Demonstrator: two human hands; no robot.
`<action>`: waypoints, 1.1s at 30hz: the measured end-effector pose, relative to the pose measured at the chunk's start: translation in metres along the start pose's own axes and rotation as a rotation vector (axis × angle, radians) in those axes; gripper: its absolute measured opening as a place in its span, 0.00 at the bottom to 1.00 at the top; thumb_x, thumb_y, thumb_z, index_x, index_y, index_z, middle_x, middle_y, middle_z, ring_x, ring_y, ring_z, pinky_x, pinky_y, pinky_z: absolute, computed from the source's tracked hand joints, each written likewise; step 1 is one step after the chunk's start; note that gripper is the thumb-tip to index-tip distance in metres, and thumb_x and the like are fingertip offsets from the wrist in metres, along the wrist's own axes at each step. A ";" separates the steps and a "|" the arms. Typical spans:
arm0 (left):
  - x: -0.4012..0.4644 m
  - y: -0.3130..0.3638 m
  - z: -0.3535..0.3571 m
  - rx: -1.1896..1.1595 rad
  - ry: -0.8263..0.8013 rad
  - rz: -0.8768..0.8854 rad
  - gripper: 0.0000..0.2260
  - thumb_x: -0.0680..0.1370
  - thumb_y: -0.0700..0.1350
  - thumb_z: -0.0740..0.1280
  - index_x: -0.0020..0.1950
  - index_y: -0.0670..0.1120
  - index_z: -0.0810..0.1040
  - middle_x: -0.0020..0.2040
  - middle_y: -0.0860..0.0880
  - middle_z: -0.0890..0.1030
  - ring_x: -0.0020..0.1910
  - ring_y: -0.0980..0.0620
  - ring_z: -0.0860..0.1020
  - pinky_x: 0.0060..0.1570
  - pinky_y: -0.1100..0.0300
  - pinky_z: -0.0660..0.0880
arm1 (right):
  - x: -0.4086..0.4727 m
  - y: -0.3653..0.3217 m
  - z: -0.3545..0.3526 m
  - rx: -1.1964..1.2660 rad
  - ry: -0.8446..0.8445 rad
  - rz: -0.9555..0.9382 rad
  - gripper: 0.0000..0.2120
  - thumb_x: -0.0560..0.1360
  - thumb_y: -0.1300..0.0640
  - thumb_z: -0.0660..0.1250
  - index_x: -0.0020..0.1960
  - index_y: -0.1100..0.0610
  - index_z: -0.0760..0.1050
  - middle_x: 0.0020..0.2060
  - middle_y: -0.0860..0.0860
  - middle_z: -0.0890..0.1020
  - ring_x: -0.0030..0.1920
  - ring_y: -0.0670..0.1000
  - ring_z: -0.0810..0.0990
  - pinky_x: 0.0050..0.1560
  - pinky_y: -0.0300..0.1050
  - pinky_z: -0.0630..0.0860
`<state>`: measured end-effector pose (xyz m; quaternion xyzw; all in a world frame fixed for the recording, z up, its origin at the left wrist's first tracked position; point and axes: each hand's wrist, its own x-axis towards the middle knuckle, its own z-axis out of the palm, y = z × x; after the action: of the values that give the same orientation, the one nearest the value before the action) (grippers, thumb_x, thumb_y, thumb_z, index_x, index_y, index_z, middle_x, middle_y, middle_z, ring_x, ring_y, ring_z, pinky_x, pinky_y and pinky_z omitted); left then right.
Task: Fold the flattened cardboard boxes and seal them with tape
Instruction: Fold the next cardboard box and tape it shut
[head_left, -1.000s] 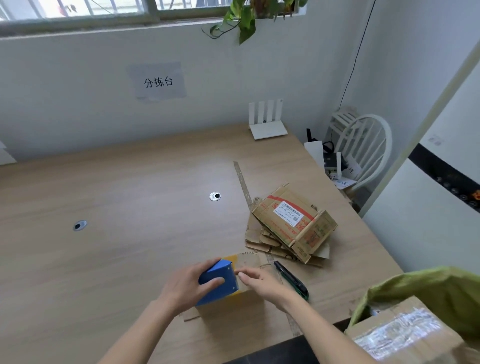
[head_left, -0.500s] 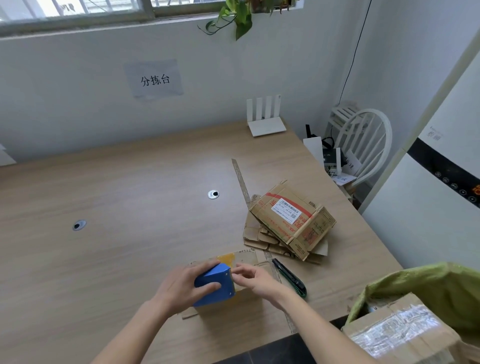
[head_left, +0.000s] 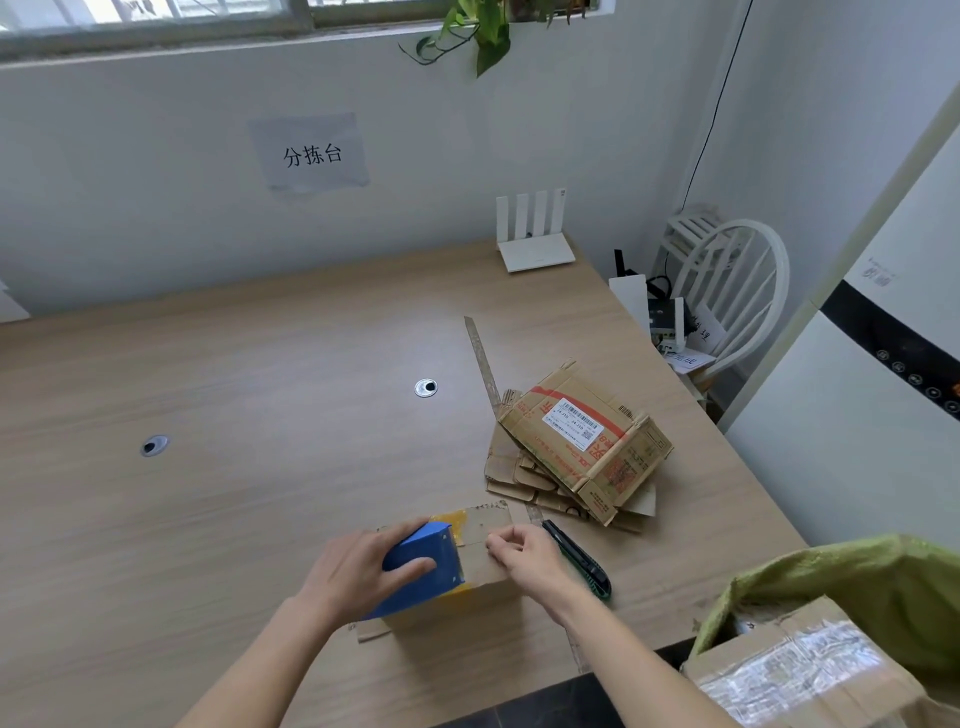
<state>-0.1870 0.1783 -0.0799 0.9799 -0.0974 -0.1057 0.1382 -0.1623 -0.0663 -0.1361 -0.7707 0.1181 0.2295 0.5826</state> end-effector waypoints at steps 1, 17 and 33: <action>0.003 0.001 -0.001 0.007 -0.007 -0.013 0.33 0.73 0.77 0.49 0.75 0.67 0.61 0.54 0.58 0.82 0.42 0.58 0.75 0.36 0.65 0.67 | 0.002 0.002 -0.003 0.029 0.013 0.016 0.05 0.79 0.52 0.69 0.49 0.53 0.82 0.47 0.48 0.86 0.52 0.50 0.84 0.54 0.46 0.81; 0.029 0.013 -0.001 -0.031 -0.089 -0.041 0.27 0.76 0.72 0.57 0.74 0.67 0.64 0.57 0.60 0.81 0.45 0.59 0.77 0.37 0.66 0.70 | 0.028 0.003 -0.036 0.226 0.116 0.268 0.07 0.80 0.59 0.68 0.50 0.64 0.80 0.38 0.58 0.87 0.39 0.56 0.88 0.46 0.54 0.85; 0.039 0.016 -0.008 -0.046 -0.079 -0.024 0.25 0.75 0.71 0.59 0.71 0.67 0.68 0.49 0.63 0.78 0.40 0.61 0.77 0.36 0.68 0.69 | 0.035 0.008 -0.034 0.136 0.107 0.393 0.05 0.76 0.62 0.73 0.44 0.63 0.81 0.39 0.58 0.84 0.29 0.52 0.78 0.40 0.51 0.85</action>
<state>-0.1508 0.1570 -0.0753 0.9727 -0.0884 -0.1482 0.1554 -0.1281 -0.0976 -0.1528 -0.7029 0.3121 0.2890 0.5701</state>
